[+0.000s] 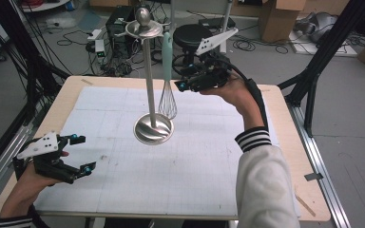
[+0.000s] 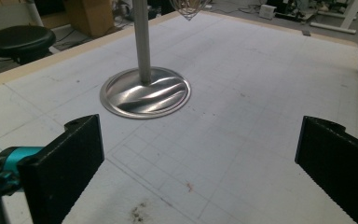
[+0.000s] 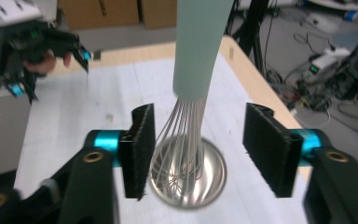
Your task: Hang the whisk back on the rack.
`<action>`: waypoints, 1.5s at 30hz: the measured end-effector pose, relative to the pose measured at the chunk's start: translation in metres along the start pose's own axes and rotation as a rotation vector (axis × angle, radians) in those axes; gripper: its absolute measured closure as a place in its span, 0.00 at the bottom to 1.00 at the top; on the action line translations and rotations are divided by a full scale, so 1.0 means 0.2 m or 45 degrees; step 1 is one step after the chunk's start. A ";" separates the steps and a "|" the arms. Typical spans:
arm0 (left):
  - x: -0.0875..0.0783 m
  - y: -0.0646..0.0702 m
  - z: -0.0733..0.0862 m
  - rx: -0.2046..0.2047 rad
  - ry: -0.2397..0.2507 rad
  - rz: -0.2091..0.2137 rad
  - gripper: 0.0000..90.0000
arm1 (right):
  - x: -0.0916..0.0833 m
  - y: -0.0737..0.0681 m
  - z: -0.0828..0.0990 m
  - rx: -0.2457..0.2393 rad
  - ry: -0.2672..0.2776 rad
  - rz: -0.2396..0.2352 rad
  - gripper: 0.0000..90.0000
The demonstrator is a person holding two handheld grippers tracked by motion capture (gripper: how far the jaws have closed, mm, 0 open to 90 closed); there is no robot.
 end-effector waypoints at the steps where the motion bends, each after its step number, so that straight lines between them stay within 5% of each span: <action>1: 0.00 0.00 0.00 0.003 0.000 0.005 0.02 | -0.01 -0.01 0.03 0.002 -0.018 0.008 0.41; 7: 0.01 0.01 -0.01 0.002 0.002 0.012 0.02 | -0.04 -0.07 0.17 0.015 -0.058 0.032 0.28; 14: 0.03 0.00 -0.01 0.006 -0.007 0.014 0.02 | -0.11 -0.12 0.31 0.075 -0.020 0.090 0.01; 28: 0.03 0.01 -0.01 0.005 -0.005 0.013 0.02 | -0.20 -0.25 0.63 0.183 0.086 0.181 0.00; 45: 0.05 0.01 -0.01 0.007 -0.021 0.012 0.02 | -0.17 -0.38 1.07 0.279 0.169 0.295 0.01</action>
Point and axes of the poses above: each handheld gripper's, and its own axes: x roughly forward along the jaws, z roughly out of its underside, y roughly to its right, the point moved 6 cm from there along x, roughly forward along the jaws, and after that the axes turned 7 degrees about -y, right-handed, at the moved point
